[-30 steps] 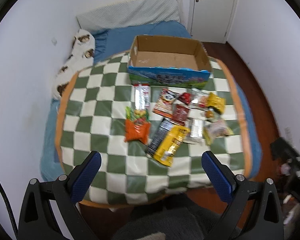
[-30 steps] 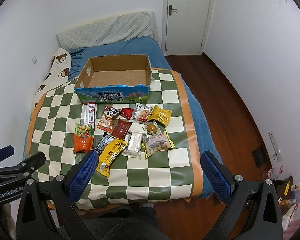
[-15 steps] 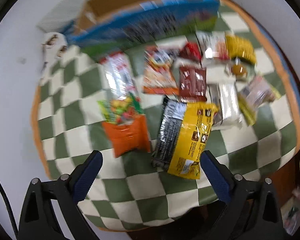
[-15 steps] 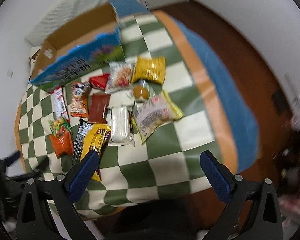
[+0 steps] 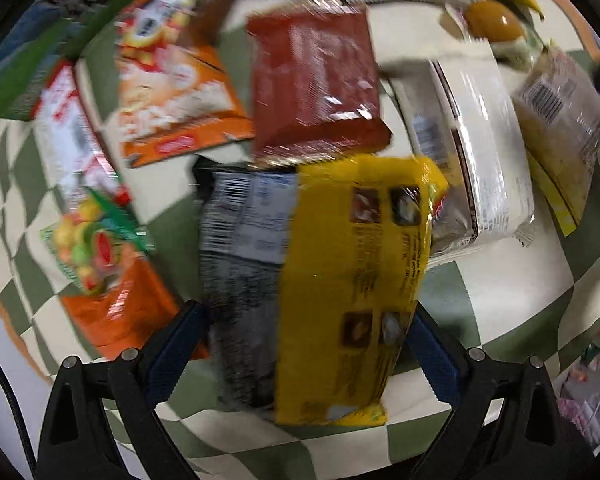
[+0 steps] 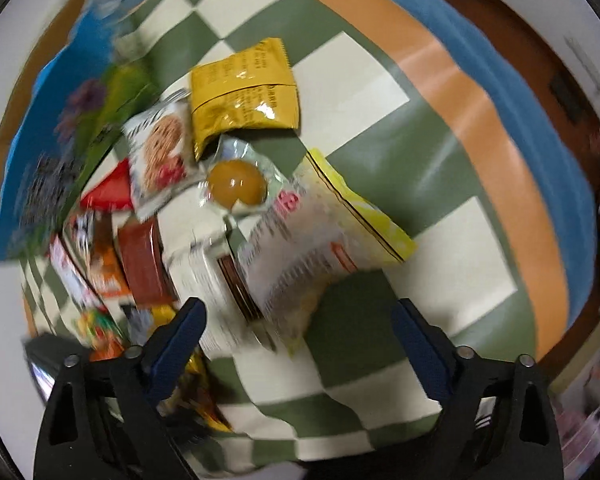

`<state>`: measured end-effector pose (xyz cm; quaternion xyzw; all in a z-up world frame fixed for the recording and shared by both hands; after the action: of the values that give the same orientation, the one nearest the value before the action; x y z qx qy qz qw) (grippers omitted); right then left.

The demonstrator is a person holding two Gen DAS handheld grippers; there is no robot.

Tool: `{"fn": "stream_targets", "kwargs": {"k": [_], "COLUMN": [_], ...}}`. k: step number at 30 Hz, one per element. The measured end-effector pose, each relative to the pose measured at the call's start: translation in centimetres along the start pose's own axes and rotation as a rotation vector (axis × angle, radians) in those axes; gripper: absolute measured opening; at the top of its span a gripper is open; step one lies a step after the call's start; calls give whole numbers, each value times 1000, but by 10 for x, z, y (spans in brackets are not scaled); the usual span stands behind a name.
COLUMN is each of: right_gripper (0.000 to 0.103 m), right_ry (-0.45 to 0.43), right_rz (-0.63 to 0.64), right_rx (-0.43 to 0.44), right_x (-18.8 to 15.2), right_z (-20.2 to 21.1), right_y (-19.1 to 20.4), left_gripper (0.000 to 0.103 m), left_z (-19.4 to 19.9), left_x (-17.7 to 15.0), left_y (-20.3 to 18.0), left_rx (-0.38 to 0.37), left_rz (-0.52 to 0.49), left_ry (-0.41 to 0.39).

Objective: Organize snacks
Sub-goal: 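Grasp the yellow-black noodle bag with left tool while right tool grasps white-yellow snack bag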

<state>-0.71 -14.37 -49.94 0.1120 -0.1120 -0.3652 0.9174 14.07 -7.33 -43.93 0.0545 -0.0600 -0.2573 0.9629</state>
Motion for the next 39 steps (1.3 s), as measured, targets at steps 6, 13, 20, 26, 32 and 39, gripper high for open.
{"fn": "stream_targets", "kwargs": {"k": [6,13,20,26,32,39], "right_gripper": [56,45,84,85,84,49], "right_ry": [78,198,123,-28,-78,-45], "right_rz": [50,517,721,378,305,444], "right_rx": [-63,-61,-220,-137,-175,-233], "right_x": [6,-7,22,38,25,14], "right_z": [-44,-46,-25,-4,-38,-73], "right_y": [13,27,16,12,21,26], "left_gripper": [87,84,84,78,73,84], "left_z": [-15,-19,-29,-9,-4,-25], "left_x": [-4,-23,-28,-23,-42,-45], "left_y": [5,14,38,67,101,92], "left_rx": [27,-11,-28,-6,18,-28], "left_rz": [111,224,291,380,571,362], "left_ry": [-31,-33,-10,-20,-22,41]}}
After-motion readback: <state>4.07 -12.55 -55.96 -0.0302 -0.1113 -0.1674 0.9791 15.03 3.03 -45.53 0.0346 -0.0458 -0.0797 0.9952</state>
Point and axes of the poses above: each gripper's, at about its wrist camera, not at the fingertips, and z roughly against the way its jaws point, y to its left, x to its top, the point moved 8 cm from there along -z, roughly the way its jaws point, and after that the axes turned 13 degrees about -y, right-handed, at the moved point
